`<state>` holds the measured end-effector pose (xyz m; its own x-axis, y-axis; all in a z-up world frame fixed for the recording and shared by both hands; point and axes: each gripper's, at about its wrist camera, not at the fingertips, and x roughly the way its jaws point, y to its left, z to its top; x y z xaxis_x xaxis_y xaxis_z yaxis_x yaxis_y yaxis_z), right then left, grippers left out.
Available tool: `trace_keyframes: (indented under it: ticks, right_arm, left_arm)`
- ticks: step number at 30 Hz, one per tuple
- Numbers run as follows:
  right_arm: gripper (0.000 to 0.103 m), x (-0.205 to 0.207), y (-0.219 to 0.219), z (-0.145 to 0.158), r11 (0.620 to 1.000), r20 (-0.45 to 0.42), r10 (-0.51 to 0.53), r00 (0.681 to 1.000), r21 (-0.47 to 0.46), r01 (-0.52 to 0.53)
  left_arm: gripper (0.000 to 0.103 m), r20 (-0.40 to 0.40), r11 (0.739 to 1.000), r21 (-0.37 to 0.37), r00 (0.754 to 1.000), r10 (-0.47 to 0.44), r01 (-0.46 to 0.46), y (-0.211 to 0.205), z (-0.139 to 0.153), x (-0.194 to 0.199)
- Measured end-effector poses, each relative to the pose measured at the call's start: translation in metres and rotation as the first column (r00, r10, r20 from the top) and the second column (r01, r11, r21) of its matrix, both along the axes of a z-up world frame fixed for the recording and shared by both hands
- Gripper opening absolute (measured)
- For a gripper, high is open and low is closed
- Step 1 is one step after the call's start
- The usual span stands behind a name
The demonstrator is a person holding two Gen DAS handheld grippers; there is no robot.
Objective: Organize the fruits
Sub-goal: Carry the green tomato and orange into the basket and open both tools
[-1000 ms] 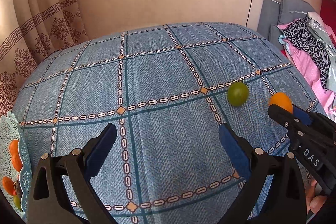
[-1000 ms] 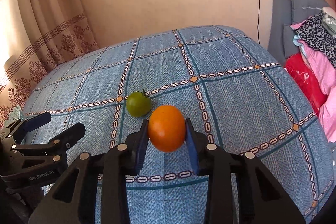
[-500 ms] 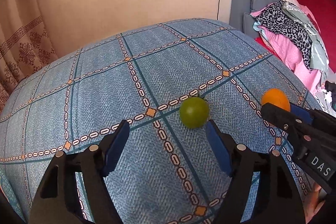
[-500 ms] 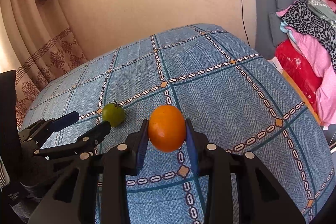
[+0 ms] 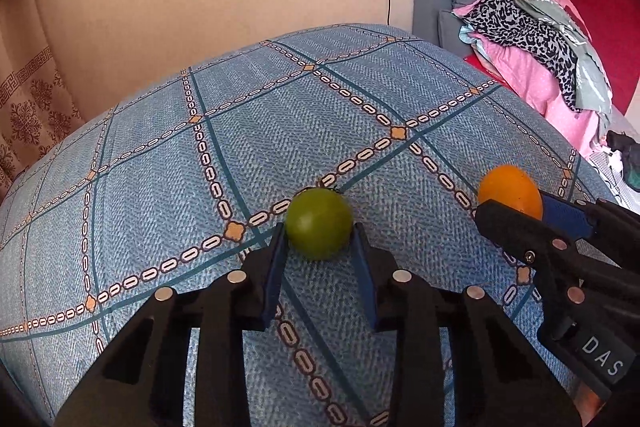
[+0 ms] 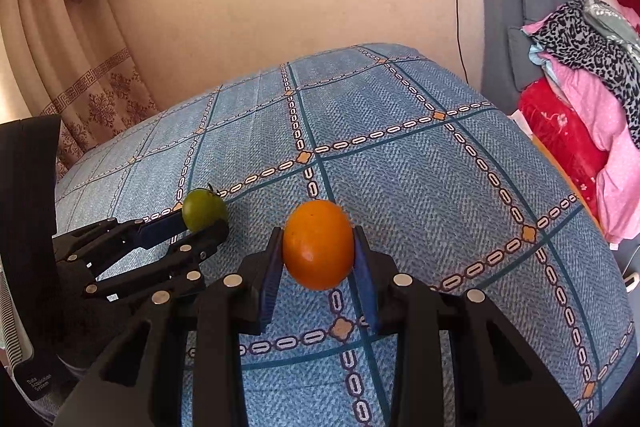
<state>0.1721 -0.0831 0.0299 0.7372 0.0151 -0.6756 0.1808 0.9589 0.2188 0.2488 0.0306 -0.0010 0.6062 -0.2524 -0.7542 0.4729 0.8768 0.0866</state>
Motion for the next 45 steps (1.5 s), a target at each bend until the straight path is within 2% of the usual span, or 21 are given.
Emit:
trace_keyframes:
  ticks: [6, 14, 21, 34, 45]
  right_arm:
    - [0.034, -0.001, 0.005, 0.001, 1.000, 0.009, 0.019, 1.000, -0.001, -0.019]
    - [0.034, -0.004, 0.013, 0.004, 0.999, 0.021, 0.046, 0.999, -0.002, -0.046]
    - [0.034, -0.008, 0.024, 0.009, 0.997, 0.041, 0.075, 0.996, -0.024, -0.074]
    - [0.034, -0.026, 0.059, 0.033, 0.986, 0.103, 0.156, 0.982, -0.079, -0.149]
    - [0.034, -0.046, 0.089, 0.047, 0.974, 0.131, 0.215, 0.968, -0.100, -0.202]
  left_arm:
    - [0.033, 0.006, 1.000, -0.021, 1.000, 0.012, -0.012, 0.007, 0.004, -0.009]
    - [0.033, 0.038, 0.994, -0.030, 0.994, 0.103, -0.101, 0.032, 0.021, -0.029]
    - [0.033, 0.108, 0.985, -0.007, 0.979, 0.172, -0.173, 0.053, 0.038, -0.059]
    - [0.033, 0.176, 0.962, -0.027, 0.946, 0.273, -0.273, 0.100, 0.067, -0.104]
    - [0.033, 0.183, 0.937, -0.072, 0.919, 0.349, -0.341, 0.136, 0.079, -0.131]
